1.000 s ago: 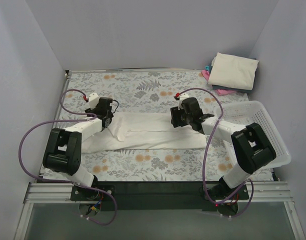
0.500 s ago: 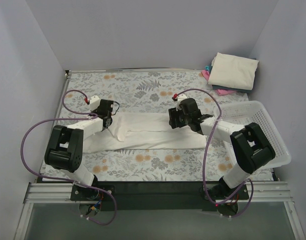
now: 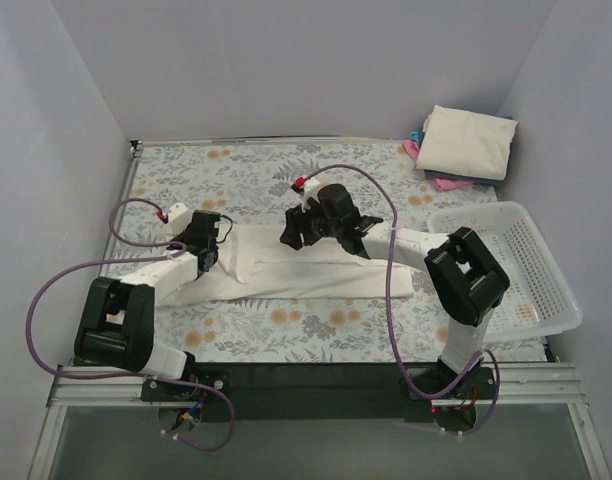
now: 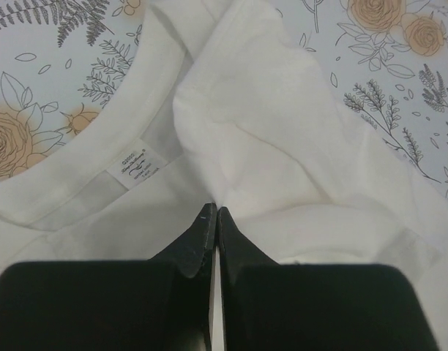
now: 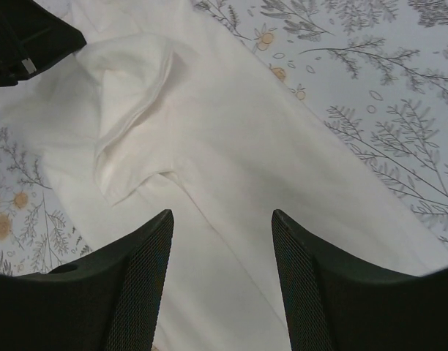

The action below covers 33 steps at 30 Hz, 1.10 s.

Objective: Fold and stack the t-shirts
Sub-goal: Fold the tshirt

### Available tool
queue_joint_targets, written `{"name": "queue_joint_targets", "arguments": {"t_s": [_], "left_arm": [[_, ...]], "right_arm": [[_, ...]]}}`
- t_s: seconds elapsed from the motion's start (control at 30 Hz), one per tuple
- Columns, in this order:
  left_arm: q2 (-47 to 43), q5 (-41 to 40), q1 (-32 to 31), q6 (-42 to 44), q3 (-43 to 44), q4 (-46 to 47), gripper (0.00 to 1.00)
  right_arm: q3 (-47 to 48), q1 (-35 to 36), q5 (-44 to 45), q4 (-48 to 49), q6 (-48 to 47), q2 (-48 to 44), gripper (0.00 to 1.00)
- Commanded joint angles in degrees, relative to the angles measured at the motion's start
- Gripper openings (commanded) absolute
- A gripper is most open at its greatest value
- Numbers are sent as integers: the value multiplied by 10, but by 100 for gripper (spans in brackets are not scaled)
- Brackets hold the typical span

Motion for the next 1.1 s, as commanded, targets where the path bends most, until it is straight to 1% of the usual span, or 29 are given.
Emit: {"name": "queue_joint_targets", "arguments": {"t_s": [0.0,0.13,0.27,0.3,0.37,0.43,0.5,0.53,0.63,0.73,0.97,1.07], "left_arm": [[-62,-17,1,-36,-29,5,0],[-114,-19,2,-53,-52,5,0],[-125,-13,3,-56,-62,-3,0],[-123,-10,5,-59,-64,-6,2],[-124,3,4,-64,-67,-13,11],[-130,10,4,-75,-76,-17,30],[-152,19,4,-81,-84,-19,37],[-174,22,5,-83,-93,-19,48],[-222,23,6,-85,-103,-19,59],[-256,33,10,-83,-103,-24,62],[-316,60,9,-94,-132,-11,62],[-330,69,9,-93,-133,-12,62]], "right_arm": [[37,14,-40,26,10,27,51],[60,20,-68,52,18,68,51],[80,27,-103,90,34,97,51],[89,32,-111,102,36,102,51],[96,37,-119,114,43,116,51],[111,43,-130,132,51,133,51],[120,46,-147,147,58,147,51],[128,47,-152,151,65,157,51],[143,53,-159,166,70,178,51],[169,57,-157,166,72,205,51],[229,58,-145,165,76,256,51],[251,57,-124,156,73,276,51]]}}
